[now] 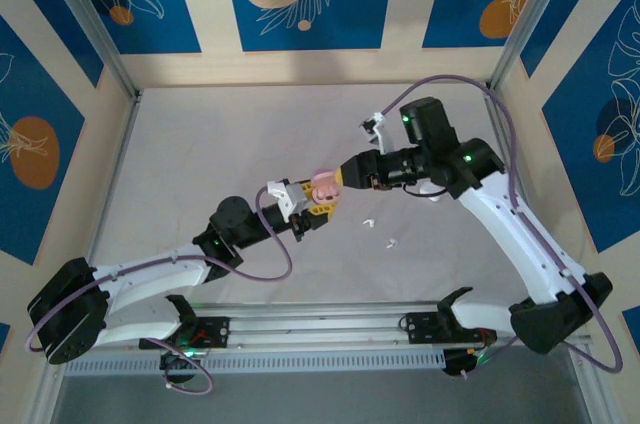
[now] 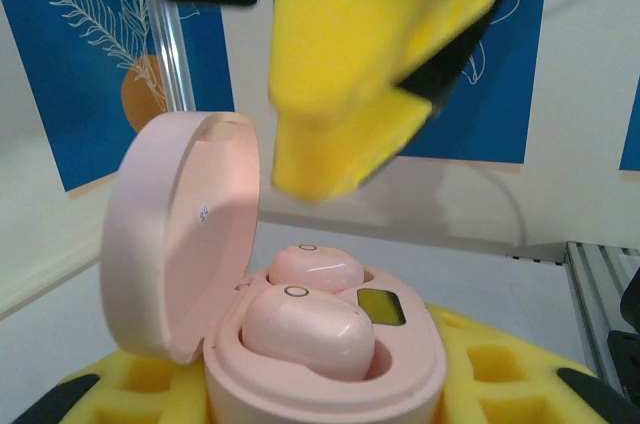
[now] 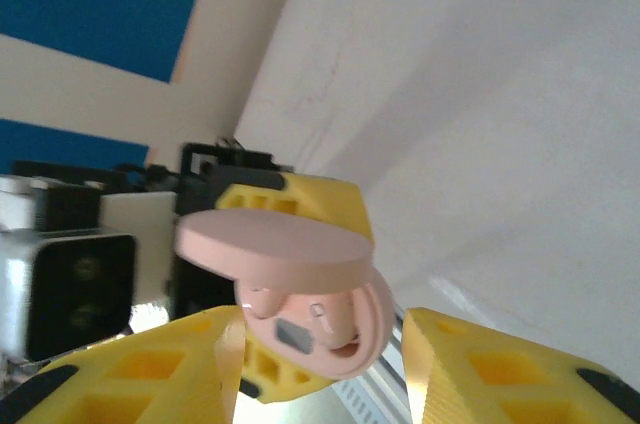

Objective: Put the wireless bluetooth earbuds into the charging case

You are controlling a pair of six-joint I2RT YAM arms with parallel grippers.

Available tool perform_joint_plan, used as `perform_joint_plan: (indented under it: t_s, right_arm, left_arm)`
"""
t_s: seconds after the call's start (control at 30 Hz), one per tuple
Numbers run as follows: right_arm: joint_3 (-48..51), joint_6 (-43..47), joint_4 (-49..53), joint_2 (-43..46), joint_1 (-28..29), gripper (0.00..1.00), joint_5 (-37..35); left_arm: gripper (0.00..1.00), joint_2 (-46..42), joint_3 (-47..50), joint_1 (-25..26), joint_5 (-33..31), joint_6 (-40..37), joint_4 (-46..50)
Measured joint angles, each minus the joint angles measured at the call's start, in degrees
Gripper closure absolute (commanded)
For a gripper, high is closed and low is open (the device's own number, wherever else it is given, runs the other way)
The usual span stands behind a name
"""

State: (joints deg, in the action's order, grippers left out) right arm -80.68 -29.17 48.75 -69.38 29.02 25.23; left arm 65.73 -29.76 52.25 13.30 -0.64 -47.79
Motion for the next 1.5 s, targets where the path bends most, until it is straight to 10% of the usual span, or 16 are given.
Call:
perform_joint_plan:
  t_s: [0.5, 1.0, 1.5]
  right_arm:
    - [-2.3, -5.2, -4.6, -10.2, 0.3, 0.49, 0.7]
    - [12.4, -7.5, -13.6, -3.1, -2.2, 0.41, 21.9]
    - [15.3, -12.7, -23.2, -3.5, -3.6, 0.82, 32.9]
  left_arm:
    - [0.67, 0.0, -0.9, 0.0, 0.2, -0.3, 0.2]
    - [0.66, 0.0, -0.9, 0.0, -0.2, 0.4, -1.2]
    - [0.61, 0.7, -2.1, 0.0, 0.0, 1.1, -3.5]
